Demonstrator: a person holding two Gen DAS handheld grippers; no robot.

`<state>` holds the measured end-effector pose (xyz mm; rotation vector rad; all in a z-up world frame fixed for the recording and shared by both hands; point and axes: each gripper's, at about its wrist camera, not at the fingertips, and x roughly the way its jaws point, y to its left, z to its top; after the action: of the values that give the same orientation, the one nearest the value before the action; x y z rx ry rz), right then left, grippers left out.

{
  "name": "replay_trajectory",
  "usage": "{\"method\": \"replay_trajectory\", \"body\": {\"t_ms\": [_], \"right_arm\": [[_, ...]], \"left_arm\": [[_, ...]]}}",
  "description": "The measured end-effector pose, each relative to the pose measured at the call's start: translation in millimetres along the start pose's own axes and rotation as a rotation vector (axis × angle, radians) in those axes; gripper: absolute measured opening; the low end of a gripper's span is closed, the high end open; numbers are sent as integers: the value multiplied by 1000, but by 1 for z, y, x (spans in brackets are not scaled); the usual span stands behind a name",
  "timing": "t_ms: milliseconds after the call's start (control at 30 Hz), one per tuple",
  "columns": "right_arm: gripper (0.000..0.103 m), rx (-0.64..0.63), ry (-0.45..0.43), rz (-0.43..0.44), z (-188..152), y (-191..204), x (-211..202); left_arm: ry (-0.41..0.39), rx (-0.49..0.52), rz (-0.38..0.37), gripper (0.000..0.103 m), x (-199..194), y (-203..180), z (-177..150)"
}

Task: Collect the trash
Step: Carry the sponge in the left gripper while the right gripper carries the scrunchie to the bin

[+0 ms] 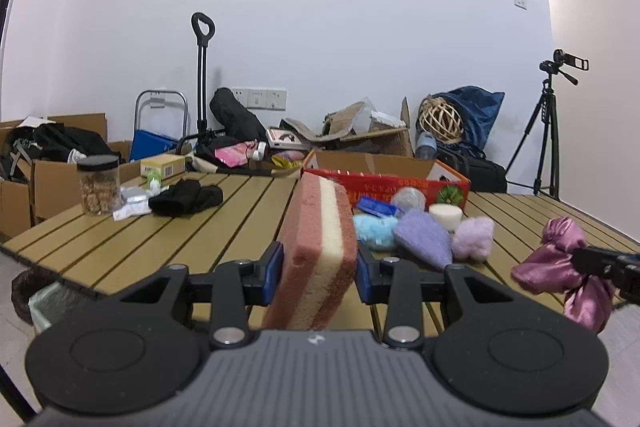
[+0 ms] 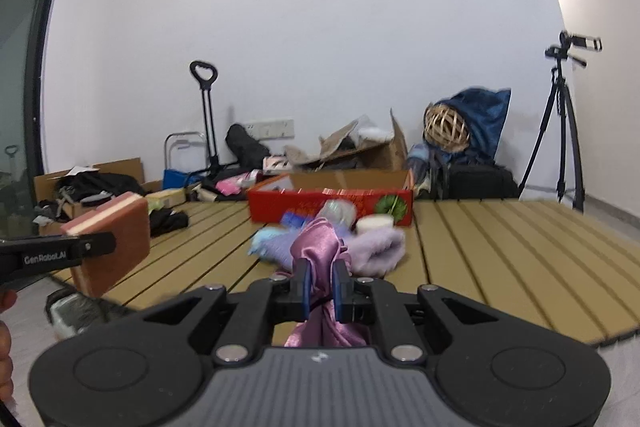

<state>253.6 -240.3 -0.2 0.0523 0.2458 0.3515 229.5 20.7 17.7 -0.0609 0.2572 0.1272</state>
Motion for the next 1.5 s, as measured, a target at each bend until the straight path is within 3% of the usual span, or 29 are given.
{"method": "replay_trajectory", "body": {"t_ms": [267,667,1267,1500], "right_arm": [[10,17,122,29,-47,12,-31],[10,1,290,63,-99,34,-51],[10,-58,532,83,-160,67,-52],[10,-72,575,76,-169,71,-46]], "left_arm": [[61,52,-22,37,-41,2,-28],[223,93,-24,37,-76,14,-77],[460,109,-15,37,-72,27,-144],[524,62,2,36,-61,39,-155]]}}
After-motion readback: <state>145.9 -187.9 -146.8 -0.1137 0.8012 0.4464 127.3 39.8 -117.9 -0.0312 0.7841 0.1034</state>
